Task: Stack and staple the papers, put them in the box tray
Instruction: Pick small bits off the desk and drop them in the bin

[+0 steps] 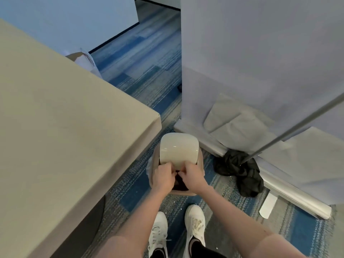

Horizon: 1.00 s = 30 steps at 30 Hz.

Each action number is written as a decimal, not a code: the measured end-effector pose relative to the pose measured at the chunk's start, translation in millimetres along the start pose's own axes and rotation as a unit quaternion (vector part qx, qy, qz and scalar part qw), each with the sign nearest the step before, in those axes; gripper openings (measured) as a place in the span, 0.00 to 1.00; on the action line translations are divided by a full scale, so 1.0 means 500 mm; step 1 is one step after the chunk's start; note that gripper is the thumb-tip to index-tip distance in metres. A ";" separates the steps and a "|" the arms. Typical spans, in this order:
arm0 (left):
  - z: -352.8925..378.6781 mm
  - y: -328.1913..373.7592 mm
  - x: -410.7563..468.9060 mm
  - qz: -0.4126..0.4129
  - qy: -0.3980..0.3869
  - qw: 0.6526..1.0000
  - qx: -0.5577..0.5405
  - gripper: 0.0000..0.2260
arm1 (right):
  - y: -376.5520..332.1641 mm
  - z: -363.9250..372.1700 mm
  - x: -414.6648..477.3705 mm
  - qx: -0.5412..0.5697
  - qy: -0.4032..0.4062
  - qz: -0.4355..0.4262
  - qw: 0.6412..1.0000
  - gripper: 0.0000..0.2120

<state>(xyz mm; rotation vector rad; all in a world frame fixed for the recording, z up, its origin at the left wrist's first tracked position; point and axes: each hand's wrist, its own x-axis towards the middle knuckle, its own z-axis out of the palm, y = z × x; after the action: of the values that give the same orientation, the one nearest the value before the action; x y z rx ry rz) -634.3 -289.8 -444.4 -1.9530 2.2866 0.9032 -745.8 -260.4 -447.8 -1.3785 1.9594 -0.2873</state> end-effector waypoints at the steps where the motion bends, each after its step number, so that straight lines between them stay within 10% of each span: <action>1: 0.003 -0.001 0.005 0.011 -0.004 1.000 0.019 0.07 | 0.002 0.005 0.005 -0.007 -0.001 -0.002 1.000 0.03; 30: -0.051 0.021 -0.010 0.078 -0.014 0.993 0.090 0.07 | -0.020 -0.028 -0.016 0.003 0.025 -0.004 1.000 0.11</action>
<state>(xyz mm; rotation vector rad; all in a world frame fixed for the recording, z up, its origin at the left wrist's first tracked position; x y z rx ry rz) -633.4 -295.2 -416.8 -1.7003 2.4363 0.6993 -746.4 -260.1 -429.1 -1.3874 1.9923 -0.3343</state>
